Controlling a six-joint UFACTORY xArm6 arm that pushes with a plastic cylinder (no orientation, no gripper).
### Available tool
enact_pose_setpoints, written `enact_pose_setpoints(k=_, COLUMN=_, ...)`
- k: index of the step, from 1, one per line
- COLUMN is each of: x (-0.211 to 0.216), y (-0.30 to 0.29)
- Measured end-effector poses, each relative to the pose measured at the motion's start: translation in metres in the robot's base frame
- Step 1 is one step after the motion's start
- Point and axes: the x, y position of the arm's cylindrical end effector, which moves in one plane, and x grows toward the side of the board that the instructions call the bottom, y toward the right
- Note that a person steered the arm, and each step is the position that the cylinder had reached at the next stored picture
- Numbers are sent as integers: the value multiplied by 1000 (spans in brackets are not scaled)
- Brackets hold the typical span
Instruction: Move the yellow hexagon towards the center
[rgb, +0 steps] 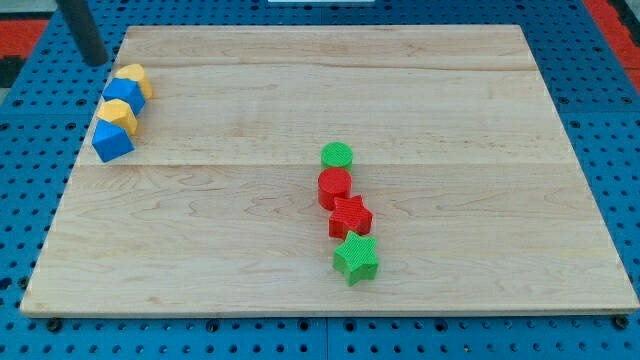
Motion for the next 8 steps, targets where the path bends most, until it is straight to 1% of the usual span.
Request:
enact_pose_setpoints(k=1, x=46, y=0)
enact_pose_setpoints(k=2, x=75, y=3)
enact_pose_setpoints(k=3, x=81, y=33)
enact_pose_setpoints(k=4, x=81, y=45)
enact_pose_setpoints(k=5, x=85, y=38)
enact_pose_setpoints(k=6, x=90, y=81)
enact_pose_setpoints(k=8, x=81, y=224)
